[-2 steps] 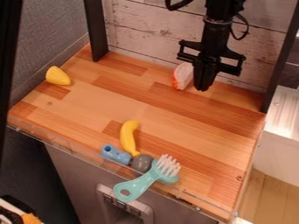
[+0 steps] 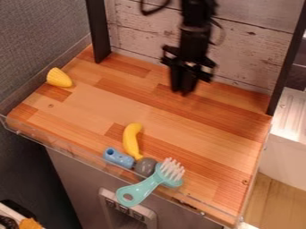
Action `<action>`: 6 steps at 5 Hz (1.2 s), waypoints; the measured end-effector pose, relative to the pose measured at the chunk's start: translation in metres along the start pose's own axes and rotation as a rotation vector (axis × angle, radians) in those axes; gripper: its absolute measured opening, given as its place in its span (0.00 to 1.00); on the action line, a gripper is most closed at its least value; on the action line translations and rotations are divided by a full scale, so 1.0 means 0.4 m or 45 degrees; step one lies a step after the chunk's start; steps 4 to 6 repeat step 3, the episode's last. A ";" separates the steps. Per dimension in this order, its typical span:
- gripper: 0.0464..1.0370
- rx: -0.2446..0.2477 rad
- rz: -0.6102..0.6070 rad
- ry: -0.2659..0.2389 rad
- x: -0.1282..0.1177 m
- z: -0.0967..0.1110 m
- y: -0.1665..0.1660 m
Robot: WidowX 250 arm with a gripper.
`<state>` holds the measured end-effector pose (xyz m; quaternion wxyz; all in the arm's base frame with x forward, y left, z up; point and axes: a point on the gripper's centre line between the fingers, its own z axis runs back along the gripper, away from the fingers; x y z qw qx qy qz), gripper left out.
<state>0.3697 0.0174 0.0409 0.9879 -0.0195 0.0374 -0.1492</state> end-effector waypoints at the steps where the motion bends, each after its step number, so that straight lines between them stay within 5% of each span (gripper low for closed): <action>1: 0.75 -0.009 -0.298 -0.093 -0.021 0.007 0.095; 2: 0.96 0.037 -0.593 -0.175 -0.037 0.044 0.210; 3: 0.97 0.035 -0.888 -0.165 -0.049 0.033 0.308; 6: 0.97 0.035 -0.888 -0.165 -0.049 0.033 0.308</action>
